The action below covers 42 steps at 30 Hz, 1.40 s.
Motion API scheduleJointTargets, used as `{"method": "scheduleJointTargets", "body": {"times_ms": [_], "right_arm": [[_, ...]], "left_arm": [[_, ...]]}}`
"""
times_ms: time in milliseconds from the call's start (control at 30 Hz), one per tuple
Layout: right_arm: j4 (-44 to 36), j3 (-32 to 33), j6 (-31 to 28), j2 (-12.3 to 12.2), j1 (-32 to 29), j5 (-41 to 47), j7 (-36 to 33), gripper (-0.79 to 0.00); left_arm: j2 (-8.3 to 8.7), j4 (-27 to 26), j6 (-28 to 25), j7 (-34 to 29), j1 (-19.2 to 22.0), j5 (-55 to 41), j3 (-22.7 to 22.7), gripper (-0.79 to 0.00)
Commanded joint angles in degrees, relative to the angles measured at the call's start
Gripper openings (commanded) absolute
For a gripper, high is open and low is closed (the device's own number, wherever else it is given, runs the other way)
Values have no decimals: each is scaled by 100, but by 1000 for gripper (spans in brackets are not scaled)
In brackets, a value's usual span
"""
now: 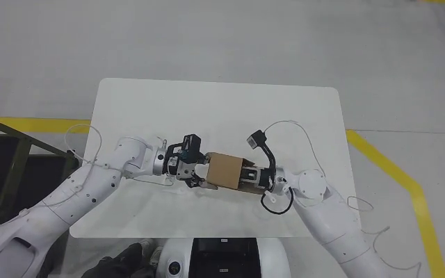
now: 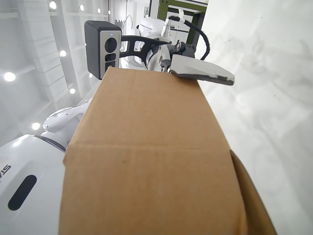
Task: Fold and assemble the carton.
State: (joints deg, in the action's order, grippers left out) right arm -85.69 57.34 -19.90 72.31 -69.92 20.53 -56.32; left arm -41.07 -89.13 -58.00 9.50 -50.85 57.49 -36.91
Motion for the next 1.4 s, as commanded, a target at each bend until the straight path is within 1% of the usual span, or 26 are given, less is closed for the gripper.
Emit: {"method": "scheduleJointTargets", "body": {"times_ms": [0, 233, 467, 567, 667, 867, 1033, 1367], "right_arm": [[63, -42, -74, 13, 20, 147, -33, -785], [417, -187, -457, 79, 119, 712, -127, -785], [521, -100, -750, 83, 151, 1113, -270, -785], [499, -38, -765, 68, 142, 1149, -301, -785], [474, 10, -711, 50, 139, 1112, -325, -785], [444, 5, -566, 33, 118, 1022, -339, -785], [453, -110, -550, 51, 133, 971, -332, -785], [458, -223, -571, 71, 157, 932, -301, -785]], "left_arm": [[3, -18, 0, 17, 8, -18, 9, 0], [62, -103, 0, 165, 22, -88, -34, 0], [196, -126, 0, 532, -74, -177, -224, 0], [283, -84, 0, 796, -157, -280, -353, 0], [367, 65, 0, 1045, -252, -563, -512, 0], [463, 112, 0, 1071, -329, -977, -715, 0], [425, 16, 0, 733, -296, -1347, -669, 0], [216, 39, 29, -44, -134, -1699, -517, 0]]}}
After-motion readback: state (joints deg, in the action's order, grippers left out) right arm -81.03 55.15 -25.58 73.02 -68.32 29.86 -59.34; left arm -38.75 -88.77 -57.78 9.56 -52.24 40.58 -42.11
